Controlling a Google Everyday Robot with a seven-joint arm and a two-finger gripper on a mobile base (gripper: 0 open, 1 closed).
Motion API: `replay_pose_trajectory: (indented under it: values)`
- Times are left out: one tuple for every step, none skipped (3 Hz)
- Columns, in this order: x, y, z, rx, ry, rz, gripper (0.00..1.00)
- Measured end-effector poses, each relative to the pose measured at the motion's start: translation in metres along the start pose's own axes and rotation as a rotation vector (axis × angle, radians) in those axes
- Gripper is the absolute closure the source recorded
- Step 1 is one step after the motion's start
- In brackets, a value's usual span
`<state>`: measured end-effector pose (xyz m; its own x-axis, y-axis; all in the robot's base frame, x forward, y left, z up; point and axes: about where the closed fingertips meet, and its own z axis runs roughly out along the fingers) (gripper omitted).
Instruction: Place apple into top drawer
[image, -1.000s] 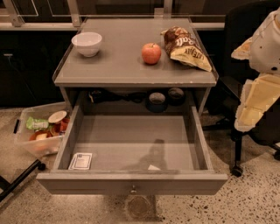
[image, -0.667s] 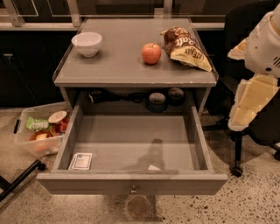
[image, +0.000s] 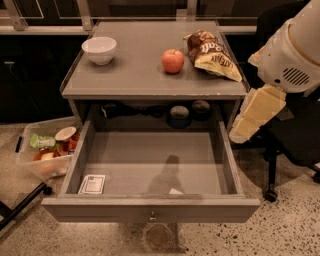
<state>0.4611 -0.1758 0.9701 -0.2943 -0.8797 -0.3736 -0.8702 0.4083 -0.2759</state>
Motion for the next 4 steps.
replay_pose_trajectory:
  values:
    - [0.0,0.0,-0.001,0.002,-0.003,0.003,0.0]
    - [-0.011,-0.022,0.014,0.023,-0.043,0.094,0.0]
    - [-0.041,-0.08,0.053,0.056,-0.124,0.262,0.0]
    - [-0.078,-0.13,0.094,0.056,-0.217,0.448,0.0]
